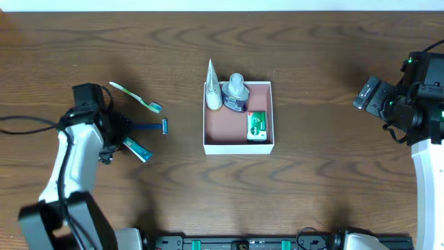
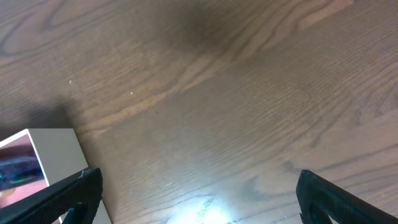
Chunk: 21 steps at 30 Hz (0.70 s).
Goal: Pack container
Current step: 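Move the left gripper to the toothpaste tube and grasp it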
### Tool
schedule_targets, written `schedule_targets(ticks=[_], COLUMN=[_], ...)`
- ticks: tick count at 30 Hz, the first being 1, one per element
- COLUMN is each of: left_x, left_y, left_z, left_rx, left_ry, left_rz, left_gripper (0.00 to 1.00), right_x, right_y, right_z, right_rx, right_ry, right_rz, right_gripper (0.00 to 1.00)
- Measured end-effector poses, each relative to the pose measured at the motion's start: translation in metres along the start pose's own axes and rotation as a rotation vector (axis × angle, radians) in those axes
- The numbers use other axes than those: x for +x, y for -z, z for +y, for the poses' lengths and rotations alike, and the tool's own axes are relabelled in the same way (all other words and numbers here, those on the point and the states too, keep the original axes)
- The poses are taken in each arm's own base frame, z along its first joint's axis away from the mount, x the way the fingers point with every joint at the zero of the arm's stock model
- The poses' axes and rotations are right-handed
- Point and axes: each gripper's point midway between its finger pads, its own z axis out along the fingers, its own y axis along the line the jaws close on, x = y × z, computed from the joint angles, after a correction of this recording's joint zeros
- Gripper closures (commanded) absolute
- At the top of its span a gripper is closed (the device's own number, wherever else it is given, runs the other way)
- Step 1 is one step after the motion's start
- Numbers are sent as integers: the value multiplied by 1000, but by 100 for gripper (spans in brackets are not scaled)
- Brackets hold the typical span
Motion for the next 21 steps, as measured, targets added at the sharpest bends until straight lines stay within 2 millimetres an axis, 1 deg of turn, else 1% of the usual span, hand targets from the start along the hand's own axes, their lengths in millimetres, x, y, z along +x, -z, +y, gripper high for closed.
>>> schedule_targets(ticks=[4,8,10,12,17,20,21], left_x=[8,15,17,15,13,13,13], left_y=[-22,-42,-50,-53,-55,-55,-55], left_z=[7,13,14,11,5,4,4], left_rx=[-58,-104,-121,-111,-91,-86,-86], left_ry=[-5,-7,-9,-9,-7,-7,-6], left_rz=[60,109,124,122,123,125,125], left_gripper=[33,38,40,42,58,77,81], right_x=[0,0,0,0,0,0,0], right_y=[0,0,0,0,0,0,0], right_z=[0,0,0,0,0,0,0], right_rx=[0,0,0,0,0,0,0], right_ry=[0,0,0,0,0,0,0], right_rz=[0,0,0,0,0,0,0], right_gripper=[1,1,1,1,1,1,1])
